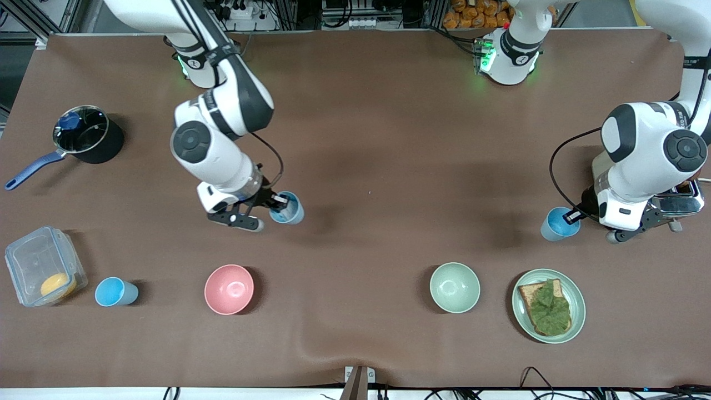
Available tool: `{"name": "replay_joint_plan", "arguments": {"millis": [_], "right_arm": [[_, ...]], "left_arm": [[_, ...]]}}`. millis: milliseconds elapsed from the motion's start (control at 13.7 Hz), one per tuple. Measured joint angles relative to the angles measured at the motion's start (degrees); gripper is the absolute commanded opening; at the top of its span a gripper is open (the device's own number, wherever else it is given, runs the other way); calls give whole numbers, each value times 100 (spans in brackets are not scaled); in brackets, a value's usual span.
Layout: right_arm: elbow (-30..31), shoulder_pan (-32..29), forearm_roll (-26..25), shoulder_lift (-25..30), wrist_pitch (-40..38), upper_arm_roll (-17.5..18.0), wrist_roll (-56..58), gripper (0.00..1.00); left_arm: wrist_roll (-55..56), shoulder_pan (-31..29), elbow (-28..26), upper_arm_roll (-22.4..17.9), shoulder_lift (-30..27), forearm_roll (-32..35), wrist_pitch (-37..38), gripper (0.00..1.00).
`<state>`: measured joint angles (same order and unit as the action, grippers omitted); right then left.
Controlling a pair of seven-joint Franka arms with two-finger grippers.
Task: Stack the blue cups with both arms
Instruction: 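Lift both held blue cups and carry them toward the table middle, then set the right cup down mid-table while the left gripper brings its cup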
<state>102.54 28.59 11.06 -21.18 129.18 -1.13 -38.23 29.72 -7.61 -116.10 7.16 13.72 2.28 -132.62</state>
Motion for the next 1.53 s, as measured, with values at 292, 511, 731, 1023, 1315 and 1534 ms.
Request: {"name": "replay_joint_plan", "arguments": {"millis": [292, 511, 731, 1023, 1315, 1534], "right_arm": [[-146, 245, 13, -216, 228, -1, -557, 0], [-228, 420, 14, -323, 254, -2, -764, 0], [-239, 679, 14, -438, 256, -3, -1010, 0], [-243, 1061, -20, -785, 753, -22, -1330, 0], [-258, 1233, -224, -1263, 1498, -38, -1538, 0], [-289, 1295, -235, -1576, 2166, -39, -1672, 60]], "left_arm": [[51, 10, 7, 5, 7, 0, 0, 0], [181, 23, 51, 18, 19, 0, 0, 0], [210, 27, 93, 62, 26, -4, 11, 0], [478, 61, 514, 154, 88, -22, 558, 0], [1194, 459, 1249, 209, 246, -23, 1454, 0], [1978, 934, 2117, 218, 509, -23, 2340, 0]]}}
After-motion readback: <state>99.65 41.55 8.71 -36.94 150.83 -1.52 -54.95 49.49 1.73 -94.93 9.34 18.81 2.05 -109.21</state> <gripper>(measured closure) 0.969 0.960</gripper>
